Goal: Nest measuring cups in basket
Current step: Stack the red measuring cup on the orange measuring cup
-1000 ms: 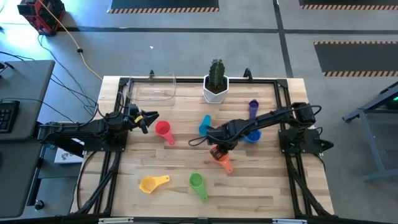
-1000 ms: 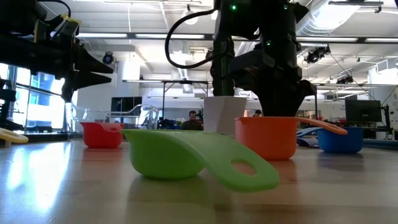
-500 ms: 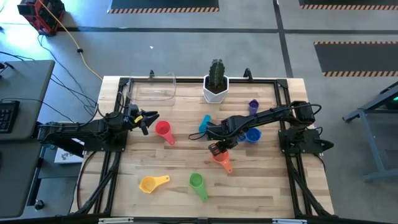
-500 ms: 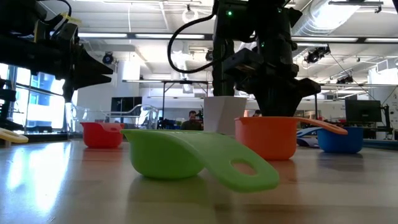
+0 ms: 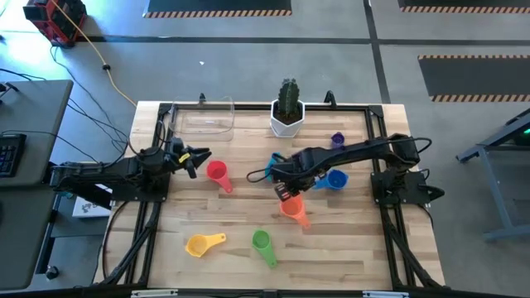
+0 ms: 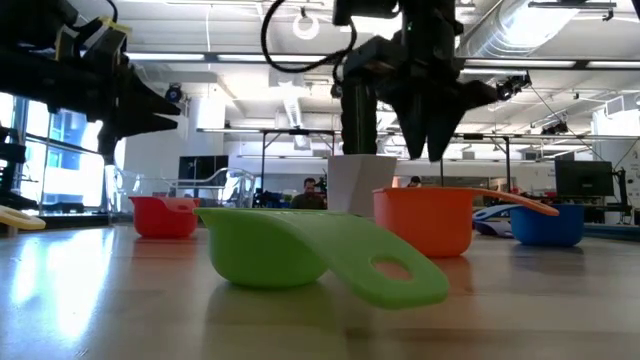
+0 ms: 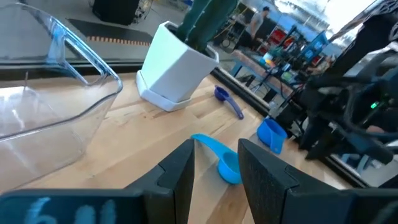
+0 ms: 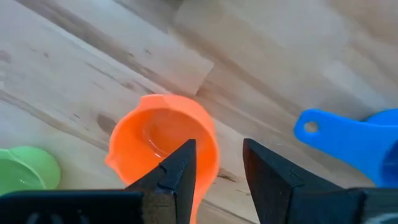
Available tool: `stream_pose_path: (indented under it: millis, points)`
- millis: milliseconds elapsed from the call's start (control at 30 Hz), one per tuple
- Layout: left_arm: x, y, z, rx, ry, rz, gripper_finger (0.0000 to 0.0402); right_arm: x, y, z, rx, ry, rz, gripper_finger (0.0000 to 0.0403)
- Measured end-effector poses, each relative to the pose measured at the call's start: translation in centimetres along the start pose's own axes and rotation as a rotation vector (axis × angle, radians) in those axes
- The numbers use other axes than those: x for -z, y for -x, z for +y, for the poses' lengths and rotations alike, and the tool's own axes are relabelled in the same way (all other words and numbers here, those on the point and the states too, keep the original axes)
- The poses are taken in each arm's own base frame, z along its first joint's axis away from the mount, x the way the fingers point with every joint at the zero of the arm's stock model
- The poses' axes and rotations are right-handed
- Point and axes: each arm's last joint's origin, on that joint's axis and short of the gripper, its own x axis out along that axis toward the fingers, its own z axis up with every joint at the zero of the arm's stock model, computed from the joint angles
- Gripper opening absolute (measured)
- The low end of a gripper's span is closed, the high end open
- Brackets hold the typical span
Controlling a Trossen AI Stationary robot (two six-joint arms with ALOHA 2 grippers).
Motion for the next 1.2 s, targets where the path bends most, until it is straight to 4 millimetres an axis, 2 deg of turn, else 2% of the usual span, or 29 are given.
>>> stream_pose_path:
  millis: [200,367,567,700,867,1200]
  points:
    - [-1.6,0.8,-0.7,-0.057,0.047,0.077,0.0115,-0.7,2.7,0.1,0.031,0.009,-0.06,0.0124]
    - [-3.1,1.6,-1.4,-0.137,0.19,0.156,0.0115,-1.4,5.2,0.3,0.015,0.033,-0.123,0.0124]
    - [-4.4,1.2,-2.5,-0.203,0.316,0.236,0.0115,-2.5,8.3,0.6,-0.04,0.108,-0.216,0.0124]
    - [-4.4,0.4,-3.1,-0.232,0.382,0.361,0.0115,-3.1,10.1,0.6,-0.081,0.167,-0.261,0.0124]
    - [-3.1,-0.5,-2.8,-0.363,0.387,0.497,0.0115,-3.3,11.7,0.7,-0.115,0.24,-0.303,0.0124]
    - [-1.5,-2.4,-2.4,-0.514,0.35,0.574,0.0115,-3.3,11.8,0.6,-0.071,0.335,-0.325,0.0124]
